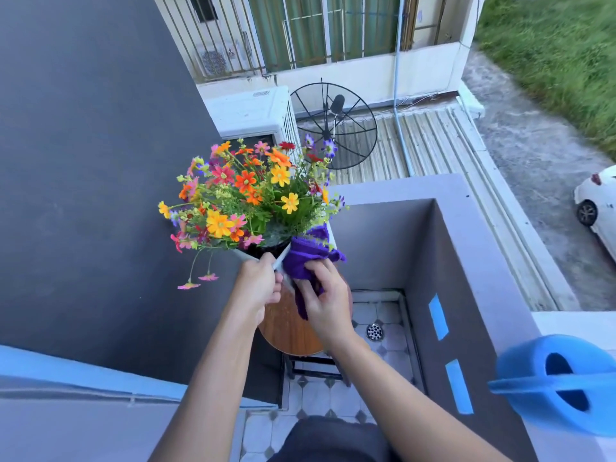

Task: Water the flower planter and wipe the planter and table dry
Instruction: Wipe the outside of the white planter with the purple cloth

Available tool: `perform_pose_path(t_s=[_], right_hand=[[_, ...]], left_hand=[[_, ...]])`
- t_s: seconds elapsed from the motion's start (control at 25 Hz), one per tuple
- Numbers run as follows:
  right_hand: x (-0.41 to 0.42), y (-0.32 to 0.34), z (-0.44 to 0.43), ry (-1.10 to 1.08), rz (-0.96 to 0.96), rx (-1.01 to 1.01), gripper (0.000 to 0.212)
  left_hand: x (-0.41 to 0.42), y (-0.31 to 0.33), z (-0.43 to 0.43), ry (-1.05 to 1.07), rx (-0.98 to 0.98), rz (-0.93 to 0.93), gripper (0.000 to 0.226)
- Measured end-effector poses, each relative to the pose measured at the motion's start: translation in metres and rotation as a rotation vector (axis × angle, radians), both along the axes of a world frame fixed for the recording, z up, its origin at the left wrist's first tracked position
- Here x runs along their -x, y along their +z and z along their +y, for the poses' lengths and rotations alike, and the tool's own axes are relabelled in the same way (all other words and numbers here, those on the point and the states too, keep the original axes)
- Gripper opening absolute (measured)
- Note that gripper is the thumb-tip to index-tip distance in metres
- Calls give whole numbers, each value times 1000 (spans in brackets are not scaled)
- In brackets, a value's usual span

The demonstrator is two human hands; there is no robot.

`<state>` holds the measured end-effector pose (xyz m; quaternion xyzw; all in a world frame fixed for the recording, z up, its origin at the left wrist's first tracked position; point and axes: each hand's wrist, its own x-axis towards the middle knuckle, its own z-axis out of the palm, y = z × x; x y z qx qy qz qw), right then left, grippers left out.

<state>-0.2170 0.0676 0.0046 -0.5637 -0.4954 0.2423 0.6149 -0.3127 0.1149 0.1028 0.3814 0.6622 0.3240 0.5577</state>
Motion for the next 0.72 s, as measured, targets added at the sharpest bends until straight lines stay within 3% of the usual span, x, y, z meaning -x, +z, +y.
perform_pose_path(t_s=[0.32, 0.52, 0.72], right_hand=[[-59, 17, 56, -278, 287, 207, 30], [-31, 10, 36, -217, 271, 153, 20], [-3, 1, 4, -33, 99, 88, 16]], left_hand=[[1, -2, -12, -51, 51, -68, 20], [-8, 0, -11, -9, 35, -96, 21], [-3, 7, 0, 26, 10, -83, 22]])
